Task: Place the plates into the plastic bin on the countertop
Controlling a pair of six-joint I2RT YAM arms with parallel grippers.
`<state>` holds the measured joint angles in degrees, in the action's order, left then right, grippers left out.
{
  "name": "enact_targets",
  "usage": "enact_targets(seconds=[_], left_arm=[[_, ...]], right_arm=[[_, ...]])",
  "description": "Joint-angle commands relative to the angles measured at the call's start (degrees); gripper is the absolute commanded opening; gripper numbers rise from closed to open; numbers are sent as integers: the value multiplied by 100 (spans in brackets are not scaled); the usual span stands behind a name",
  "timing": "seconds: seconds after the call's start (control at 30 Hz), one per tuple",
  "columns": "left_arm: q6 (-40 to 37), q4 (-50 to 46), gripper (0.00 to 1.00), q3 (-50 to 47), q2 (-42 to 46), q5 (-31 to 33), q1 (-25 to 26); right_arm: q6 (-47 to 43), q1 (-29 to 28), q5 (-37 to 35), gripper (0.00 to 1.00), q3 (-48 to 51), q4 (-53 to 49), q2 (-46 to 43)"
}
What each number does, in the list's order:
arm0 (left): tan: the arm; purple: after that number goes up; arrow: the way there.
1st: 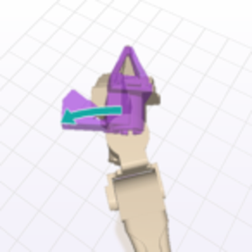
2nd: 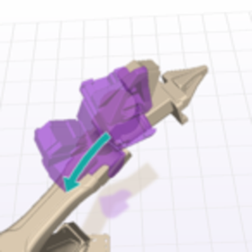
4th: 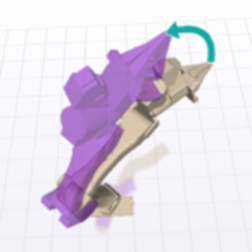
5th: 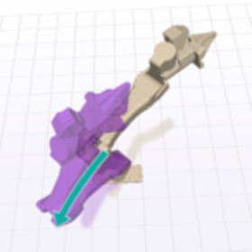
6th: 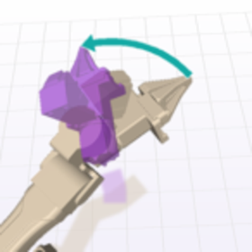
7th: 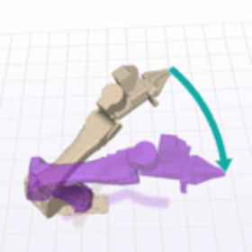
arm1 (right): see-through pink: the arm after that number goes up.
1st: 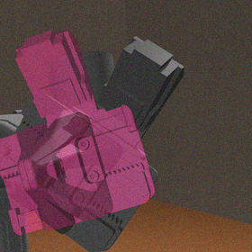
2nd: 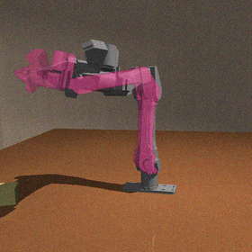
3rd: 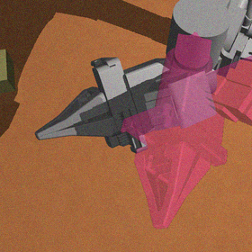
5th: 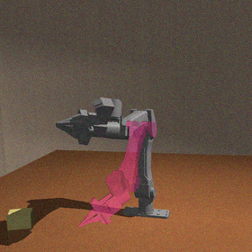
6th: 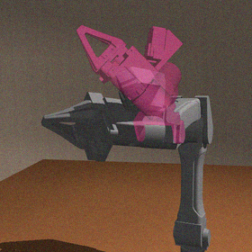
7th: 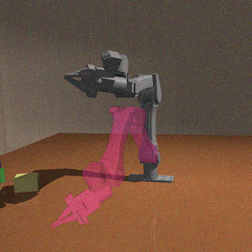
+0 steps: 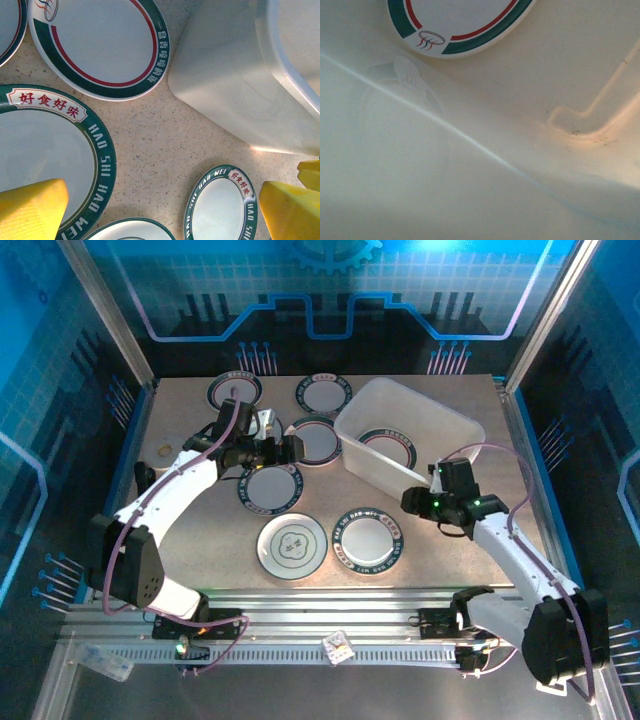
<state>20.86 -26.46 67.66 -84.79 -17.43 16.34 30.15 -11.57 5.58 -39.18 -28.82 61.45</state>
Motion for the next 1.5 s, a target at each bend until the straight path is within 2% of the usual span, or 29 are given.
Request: enact_targets(seconds=[0.0,0.37,0.67,1.0,1.1,1.47], left_arm=[[-3,-31,99,31,110,-16,-16],[-17,-9,99,-85,215,-67,-16],[11,154,99,-231,290,-170,-12],[-102,167,99,-393,481,-199,-18],[-107,185,99,-420,491,-210,-17],[-149,194,99,-446,433,-191,-17]], right_arm=[[-337,107,-22,54,-288,-497,104],[-594,311,-58,61,-679,-642,68],[-128,-630,-658,60,-666,-1279,-712],[490,-1107,-691,55,330,-1417,-1539],[535,-1137,-431,53,535,-1183,-1420],[304,-1176,87,50,909,3,-145]])
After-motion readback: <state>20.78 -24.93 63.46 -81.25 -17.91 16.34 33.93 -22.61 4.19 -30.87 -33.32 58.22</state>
